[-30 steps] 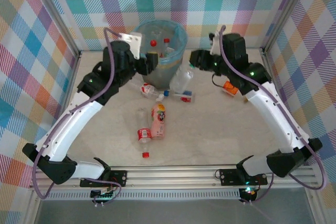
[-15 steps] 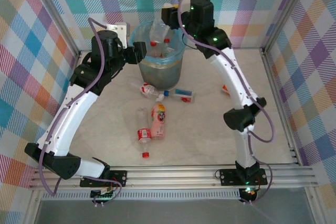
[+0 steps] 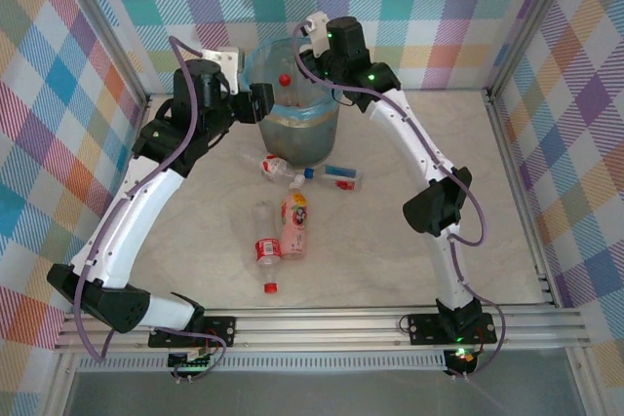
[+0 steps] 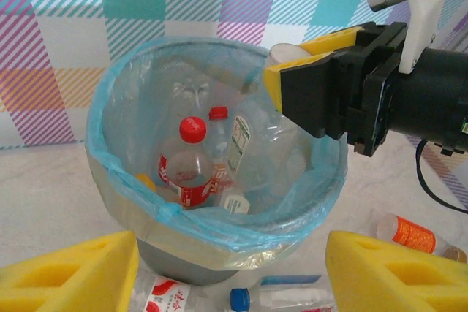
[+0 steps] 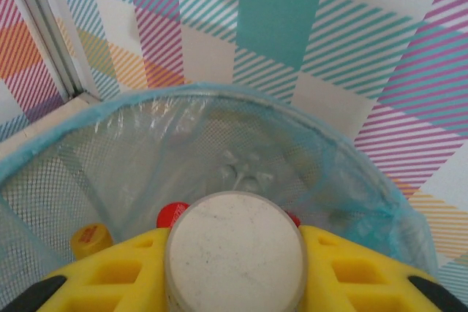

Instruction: Put the plastic bottles in the bin

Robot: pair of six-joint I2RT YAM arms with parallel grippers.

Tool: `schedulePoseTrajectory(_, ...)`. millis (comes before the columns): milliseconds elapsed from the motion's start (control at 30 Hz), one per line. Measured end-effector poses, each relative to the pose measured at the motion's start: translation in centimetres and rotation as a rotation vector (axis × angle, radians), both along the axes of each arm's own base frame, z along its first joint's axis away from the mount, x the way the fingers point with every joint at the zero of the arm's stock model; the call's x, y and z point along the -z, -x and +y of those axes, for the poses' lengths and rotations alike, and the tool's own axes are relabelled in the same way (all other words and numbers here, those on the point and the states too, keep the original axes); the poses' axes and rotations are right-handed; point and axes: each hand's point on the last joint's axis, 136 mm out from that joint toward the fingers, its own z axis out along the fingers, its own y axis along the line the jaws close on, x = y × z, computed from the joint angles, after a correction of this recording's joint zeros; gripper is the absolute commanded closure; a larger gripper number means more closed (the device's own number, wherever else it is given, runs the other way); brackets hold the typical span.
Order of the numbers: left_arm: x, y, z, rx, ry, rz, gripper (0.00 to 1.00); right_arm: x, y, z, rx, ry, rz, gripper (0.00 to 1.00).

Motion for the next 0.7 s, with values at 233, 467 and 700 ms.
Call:
schedulePoseTrajectory(233,1.1,-0.4,-0.1,0.002,-0.009,0.024,0.32,3.9,-0.8,1.0,-0.033,0.051,0.055,0.74)
schedulePoseTrajectory(467,1.5,-0.7,-0.3,0.003,-0.013,0.035,0.32,4.9,-1.4,1.7,-0.063,0.052,0.045,0.72)
schedulePoseTrajectory(700,2.2,-1.0,-0.1,-0.001,-0.018,0.049,0.32,5.3,-2.4,1.7,-0.082,0.013,0.034,0.70)
